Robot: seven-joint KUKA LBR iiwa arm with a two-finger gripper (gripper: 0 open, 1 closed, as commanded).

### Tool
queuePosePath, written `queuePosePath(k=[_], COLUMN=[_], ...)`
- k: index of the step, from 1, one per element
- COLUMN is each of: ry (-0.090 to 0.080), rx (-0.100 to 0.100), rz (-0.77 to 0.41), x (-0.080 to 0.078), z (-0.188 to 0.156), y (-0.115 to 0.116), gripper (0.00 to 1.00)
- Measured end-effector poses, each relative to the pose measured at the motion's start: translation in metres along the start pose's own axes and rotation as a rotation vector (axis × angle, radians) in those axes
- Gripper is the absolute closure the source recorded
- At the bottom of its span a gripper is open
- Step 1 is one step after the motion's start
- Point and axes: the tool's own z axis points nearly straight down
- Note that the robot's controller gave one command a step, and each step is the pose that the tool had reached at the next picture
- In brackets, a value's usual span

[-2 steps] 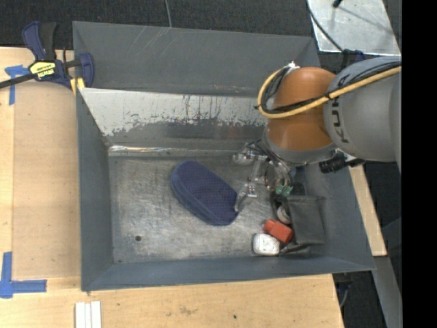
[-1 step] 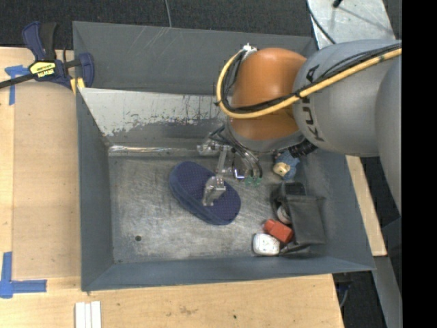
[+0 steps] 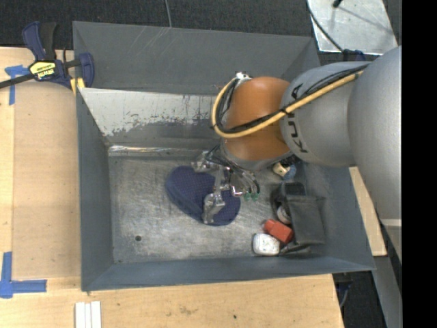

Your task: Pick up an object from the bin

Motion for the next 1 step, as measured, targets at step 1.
queuePosePath(k=[1], ry=[-0.002], rx=[0.000], rz=[-0.001], x=[-0.0010], z=[-0.0036], y=[0.0008], gripper=[1.00])
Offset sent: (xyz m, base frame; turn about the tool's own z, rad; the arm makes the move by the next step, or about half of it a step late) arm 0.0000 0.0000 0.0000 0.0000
